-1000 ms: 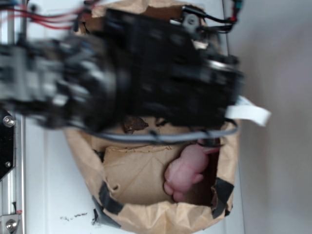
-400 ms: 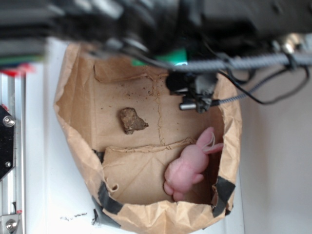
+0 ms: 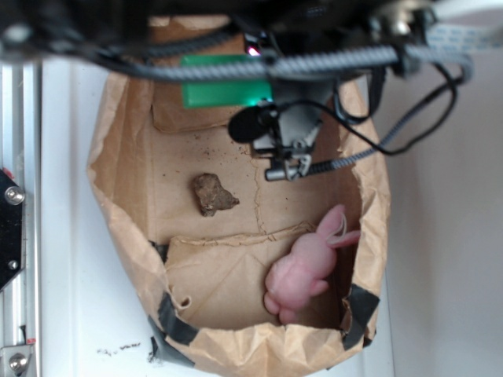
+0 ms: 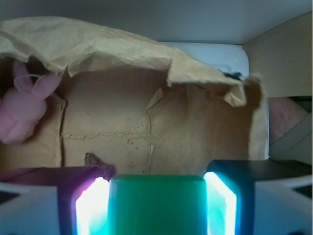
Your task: Grab the green block.
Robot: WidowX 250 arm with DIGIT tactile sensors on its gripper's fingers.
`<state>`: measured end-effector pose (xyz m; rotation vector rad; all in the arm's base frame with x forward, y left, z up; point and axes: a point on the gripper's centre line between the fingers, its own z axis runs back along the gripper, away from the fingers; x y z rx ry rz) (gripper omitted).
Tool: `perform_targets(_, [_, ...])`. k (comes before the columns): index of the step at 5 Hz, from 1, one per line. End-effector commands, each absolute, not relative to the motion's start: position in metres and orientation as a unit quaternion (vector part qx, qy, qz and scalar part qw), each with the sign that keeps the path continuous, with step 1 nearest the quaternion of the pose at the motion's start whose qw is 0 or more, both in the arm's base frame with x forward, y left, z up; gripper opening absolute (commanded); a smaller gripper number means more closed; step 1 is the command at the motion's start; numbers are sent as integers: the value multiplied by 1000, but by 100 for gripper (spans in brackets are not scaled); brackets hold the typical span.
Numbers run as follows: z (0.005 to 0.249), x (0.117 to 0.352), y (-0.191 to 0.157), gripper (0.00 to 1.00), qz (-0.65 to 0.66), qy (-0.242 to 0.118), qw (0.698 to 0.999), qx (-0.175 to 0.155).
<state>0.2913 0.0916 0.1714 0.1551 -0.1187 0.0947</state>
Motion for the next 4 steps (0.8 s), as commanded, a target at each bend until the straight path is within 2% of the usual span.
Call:
perform_targets(1, [213,286,84,0,35,-129,988,72])
perform_targets(3, [208,281,76,0,1,-154,986,57])
perform_targets(4, [205,283,77,0,-2,-163,984,69])
